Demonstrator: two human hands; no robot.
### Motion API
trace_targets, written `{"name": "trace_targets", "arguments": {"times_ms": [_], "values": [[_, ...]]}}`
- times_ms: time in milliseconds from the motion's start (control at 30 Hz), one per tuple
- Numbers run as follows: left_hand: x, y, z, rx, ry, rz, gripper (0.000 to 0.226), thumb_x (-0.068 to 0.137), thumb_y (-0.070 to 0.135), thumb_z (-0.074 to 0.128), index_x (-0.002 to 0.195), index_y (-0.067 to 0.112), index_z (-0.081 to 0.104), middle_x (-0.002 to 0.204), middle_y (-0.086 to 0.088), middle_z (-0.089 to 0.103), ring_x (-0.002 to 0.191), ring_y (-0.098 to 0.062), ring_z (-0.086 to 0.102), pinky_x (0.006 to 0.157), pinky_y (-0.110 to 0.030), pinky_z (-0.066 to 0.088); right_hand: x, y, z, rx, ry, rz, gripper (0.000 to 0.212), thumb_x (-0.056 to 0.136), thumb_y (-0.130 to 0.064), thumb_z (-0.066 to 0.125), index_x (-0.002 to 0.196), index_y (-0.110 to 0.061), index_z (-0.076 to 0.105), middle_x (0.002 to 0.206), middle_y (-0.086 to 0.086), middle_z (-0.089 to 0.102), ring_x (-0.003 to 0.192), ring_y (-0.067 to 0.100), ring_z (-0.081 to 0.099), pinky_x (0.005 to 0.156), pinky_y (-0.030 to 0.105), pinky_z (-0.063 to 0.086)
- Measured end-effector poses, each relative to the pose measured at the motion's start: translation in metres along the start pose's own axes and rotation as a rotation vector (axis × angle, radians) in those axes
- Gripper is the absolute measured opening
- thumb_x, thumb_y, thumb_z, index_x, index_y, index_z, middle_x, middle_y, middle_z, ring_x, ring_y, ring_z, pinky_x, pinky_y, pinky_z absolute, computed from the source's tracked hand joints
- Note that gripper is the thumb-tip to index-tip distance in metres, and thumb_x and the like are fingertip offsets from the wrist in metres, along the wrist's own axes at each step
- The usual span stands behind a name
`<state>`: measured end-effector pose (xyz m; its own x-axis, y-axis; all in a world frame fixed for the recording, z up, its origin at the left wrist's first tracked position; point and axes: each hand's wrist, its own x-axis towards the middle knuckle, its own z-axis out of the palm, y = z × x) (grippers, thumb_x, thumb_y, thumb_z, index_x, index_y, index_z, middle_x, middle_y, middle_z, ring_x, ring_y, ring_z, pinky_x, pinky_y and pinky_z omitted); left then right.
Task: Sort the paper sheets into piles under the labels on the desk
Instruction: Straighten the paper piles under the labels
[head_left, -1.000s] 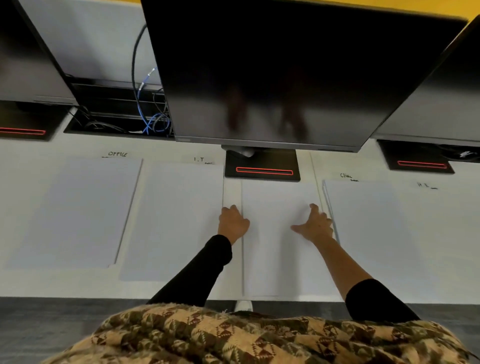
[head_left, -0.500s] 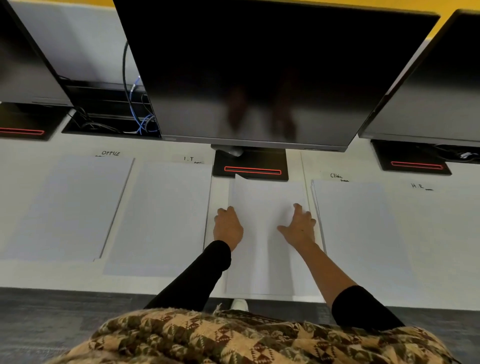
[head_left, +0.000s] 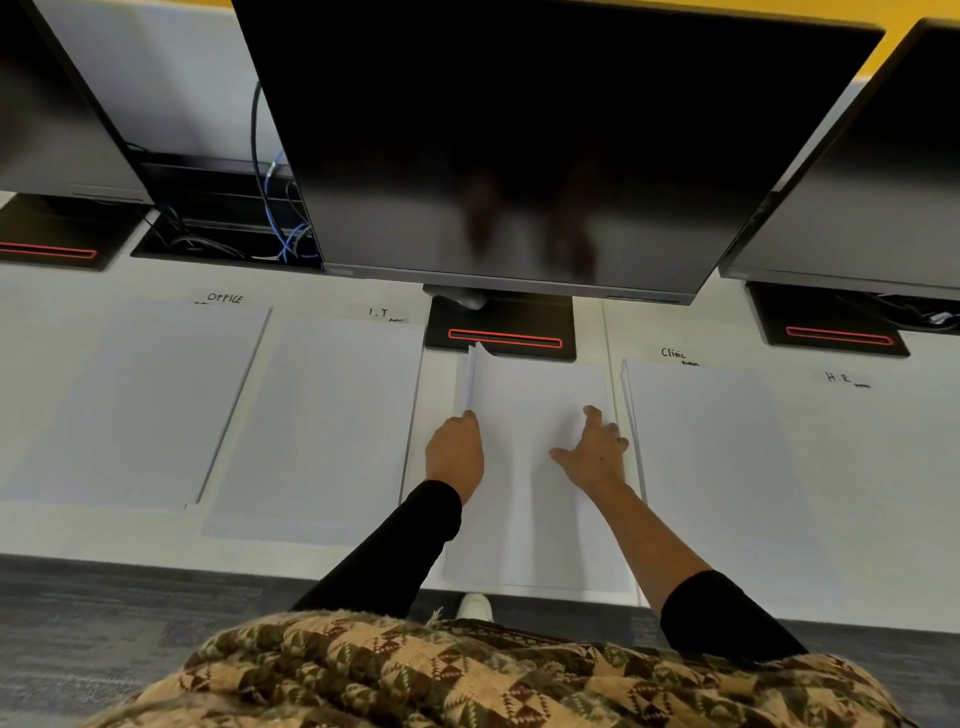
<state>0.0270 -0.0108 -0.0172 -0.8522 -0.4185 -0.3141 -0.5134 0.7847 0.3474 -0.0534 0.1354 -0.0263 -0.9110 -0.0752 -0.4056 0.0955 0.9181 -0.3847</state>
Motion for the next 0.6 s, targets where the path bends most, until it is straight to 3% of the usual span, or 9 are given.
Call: {"name": "trace_targets", "arguments": {"times_ms": [200, 367, 467, 533, 600], "values": [[-0.003, 0.006, -0.002, -0.211, 0.081, 0.006, 0.040, 0.090, -0.004, 0.046, 0.128, 0.004, 0.043, 0.119, -0.014, 0.057, 0.107, -0.027, 0.056, 0.085, -0.032, 0.051, 0.001, 0.002, -0.001, 0.059, 0.012, -0.001, 0.074, 0.083, -0.024, 0.069, 0.142, -0.016, 0.024, 0.140, 0.019, 0.036, 0.128, 0.035, 0.035, 0.098, 0.041, 0.044], [0.006, 0.008, -0.022, -0.734, 0.122, -0.104, 0.026, 0.086, -0.013, 0.043, 0.105, 0.003, 0.051, 0.108, -0.020, 0.061, 0.099, -0.033, 0.061, 0.080, -0.033, 0.051, 0.003, 0.006, -0.013, 0.284, 0.142, 0.023, 0.089, 0.077, -0.030, 0.074, 0.145, -0.012, 0.019, 0.145, 0.015, 0.037, 0.134, 0.036, 0.034, 0.107, 0.046, 0.033], [0.012, 0.011, -0.051, -0.820, 0.240, -0.017, 0.023, 0.087, -0.013, 0.044, 0.087, 0.010, 0.046, 0.093, -0.006, 0.056, 0.088, -0.021, 0.057, 0.067, -0.021, 0.049, 0.004, -0.003, -0.036, 0.507, 0.226, 0.091, 0.093, 0.072, -0.045, 0.075, 0.144, -0.018, 0.021, 0.141, 0.013, 0.046, 0.129, 0.034, 0.042, 0.106, 0.050, 0.031], [0.014, 0.014, -0.078, -0.867, 0.341, 0.079, 0.026, 0.087, -0.012, 0.044, 0.084, 0.013, 0.044, 0.082, 0.002, 0.053, 0.079, -0.015, 0.053, 0.060, -0.008, 0.043, 0.007, -0.017, -0.057, 0.649, 0.298, 0.052, 0.078, 0.074, -0.044, 0.073, 0.136, -0.015, 0.036, 0.127, 0.013, 0.058, 0.117, 0.030, 0.054, 0.103, 0.042, 0.039], [0.016, 0.016, -0.104, -0.961, 0.421, 0.158, 0.025, 0.088, -0.013, 0.042, 0.090, 0.012, 0.043, 0.078, 0.008, 0.052, 0.072, -0.010, 0.051, 0.059, -0.006, 0.042, 0.003, -0.038, -0.081, 0.810, 0.437, -0.088, 0.047, 0.081, -0.031, 0.070, 0.119, -0.009, 0.051, 0.103, 0.010, 0.064, 0.093, 0.022, 0.059, 0.087, 0.024, 0.046]]}}
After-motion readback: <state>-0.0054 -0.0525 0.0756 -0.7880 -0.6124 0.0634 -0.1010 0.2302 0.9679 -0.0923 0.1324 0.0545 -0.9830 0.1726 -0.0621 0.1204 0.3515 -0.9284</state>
